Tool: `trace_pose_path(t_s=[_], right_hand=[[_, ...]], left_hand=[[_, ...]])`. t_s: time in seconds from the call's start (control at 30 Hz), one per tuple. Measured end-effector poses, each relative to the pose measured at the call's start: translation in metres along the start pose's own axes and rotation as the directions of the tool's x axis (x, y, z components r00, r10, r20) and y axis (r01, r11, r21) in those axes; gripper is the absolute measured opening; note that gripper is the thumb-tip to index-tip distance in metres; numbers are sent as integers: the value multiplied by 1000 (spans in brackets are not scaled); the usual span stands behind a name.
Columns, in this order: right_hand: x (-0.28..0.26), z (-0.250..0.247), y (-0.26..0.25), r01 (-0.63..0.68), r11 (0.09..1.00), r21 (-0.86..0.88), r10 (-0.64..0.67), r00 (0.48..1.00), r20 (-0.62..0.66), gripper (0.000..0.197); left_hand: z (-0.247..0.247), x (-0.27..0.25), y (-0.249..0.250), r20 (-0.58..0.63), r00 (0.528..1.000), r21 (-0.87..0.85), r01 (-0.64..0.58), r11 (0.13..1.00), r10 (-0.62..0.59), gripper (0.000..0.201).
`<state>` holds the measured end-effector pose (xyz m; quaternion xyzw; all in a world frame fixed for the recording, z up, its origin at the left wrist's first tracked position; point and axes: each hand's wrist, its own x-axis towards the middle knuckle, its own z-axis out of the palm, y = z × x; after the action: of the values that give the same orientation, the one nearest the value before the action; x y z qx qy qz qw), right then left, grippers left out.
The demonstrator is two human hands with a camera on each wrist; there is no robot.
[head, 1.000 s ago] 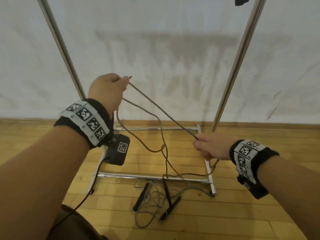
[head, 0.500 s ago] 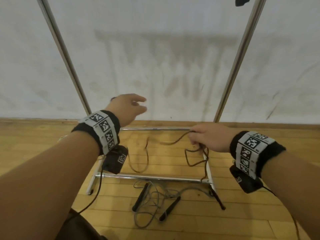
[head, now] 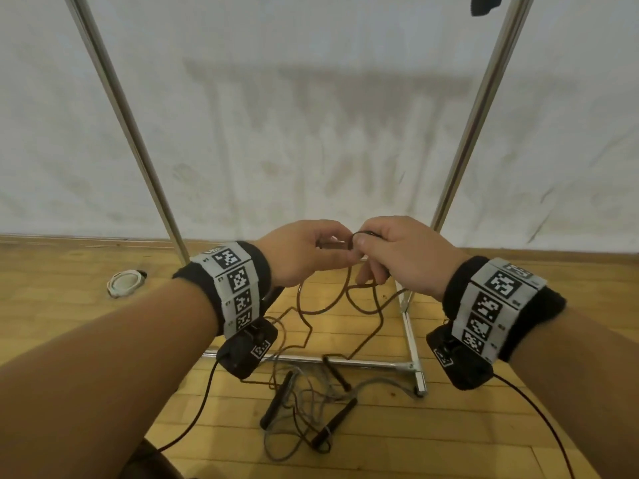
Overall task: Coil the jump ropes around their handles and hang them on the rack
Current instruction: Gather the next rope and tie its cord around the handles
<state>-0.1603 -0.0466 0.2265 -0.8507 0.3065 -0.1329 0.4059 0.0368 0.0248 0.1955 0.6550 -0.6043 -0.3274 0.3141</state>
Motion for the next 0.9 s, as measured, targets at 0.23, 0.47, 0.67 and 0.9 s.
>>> trace_pose_path(t_s=[0.23, 0.47, 0.67, 0.9], right_hand=[[7, -7, 23, -19, 998, -65, 20, 1000, 14, 20], [-4, 7, 104, -277, 730, -625, 521, 817, 246, 31], [10, -2, 69, -177, 867, -467, 280, 946, 162, 39], [12, 5, 8, -40, 952, -303, 77, 991, 110, 42]], left_hand=[[-29, 2, 3, -423, 906, -39, -42, 998, 21, 27], [-99, -13, -30, -783, 564, -263, 82, 961, -262, 24], [-72, -15, -39, -382, 884, 7, 296, 955, -271, 39], [-7, -11, 7, 66, 996, 244, 40, 969, -58, 29]])
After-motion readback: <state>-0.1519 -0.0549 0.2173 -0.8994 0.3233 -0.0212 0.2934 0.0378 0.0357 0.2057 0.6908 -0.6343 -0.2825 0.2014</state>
